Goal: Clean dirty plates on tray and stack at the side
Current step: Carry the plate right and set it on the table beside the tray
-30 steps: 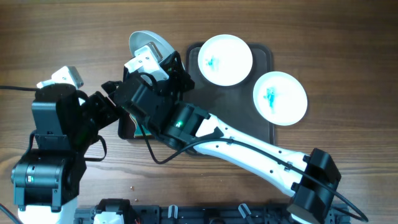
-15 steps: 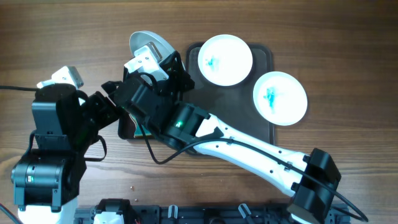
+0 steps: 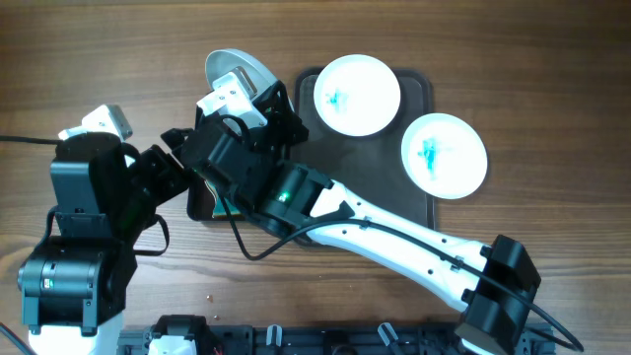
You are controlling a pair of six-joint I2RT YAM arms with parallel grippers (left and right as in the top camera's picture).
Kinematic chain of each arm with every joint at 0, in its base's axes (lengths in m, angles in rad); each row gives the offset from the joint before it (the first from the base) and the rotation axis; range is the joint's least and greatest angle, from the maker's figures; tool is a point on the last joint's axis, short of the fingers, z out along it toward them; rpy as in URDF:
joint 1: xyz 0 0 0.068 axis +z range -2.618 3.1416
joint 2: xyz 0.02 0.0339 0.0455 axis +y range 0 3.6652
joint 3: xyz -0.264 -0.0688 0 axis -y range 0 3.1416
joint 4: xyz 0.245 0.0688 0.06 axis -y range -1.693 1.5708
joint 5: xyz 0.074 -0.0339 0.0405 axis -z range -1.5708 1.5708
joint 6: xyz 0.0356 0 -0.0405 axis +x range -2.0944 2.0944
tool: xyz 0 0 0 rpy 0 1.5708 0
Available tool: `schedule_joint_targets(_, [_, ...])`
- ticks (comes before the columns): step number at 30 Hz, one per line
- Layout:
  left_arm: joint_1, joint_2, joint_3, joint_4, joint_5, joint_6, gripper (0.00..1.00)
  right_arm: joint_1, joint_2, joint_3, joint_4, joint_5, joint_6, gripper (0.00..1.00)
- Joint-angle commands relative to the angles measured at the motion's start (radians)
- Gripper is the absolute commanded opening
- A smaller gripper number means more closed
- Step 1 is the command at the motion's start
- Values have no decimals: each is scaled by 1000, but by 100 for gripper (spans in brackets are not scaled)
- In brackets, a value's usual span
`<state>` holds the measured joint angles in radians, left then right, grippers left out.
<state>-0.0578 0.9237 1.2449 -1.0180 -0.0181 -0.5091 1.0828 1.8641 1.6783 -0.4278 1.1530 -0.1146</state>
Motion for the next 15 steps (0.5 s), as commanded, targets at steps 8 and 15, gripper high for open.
schedule_joint_targets(8, [-3, 2, 17, 6, 21, 5, 100, -11, -24, 30, 61, 69, -6, 4])
schedule_joint_targets(15, [-3, 2, 17, 6, 21, 5, 100, -80, -29, 30, -305, -547, 609, 4])
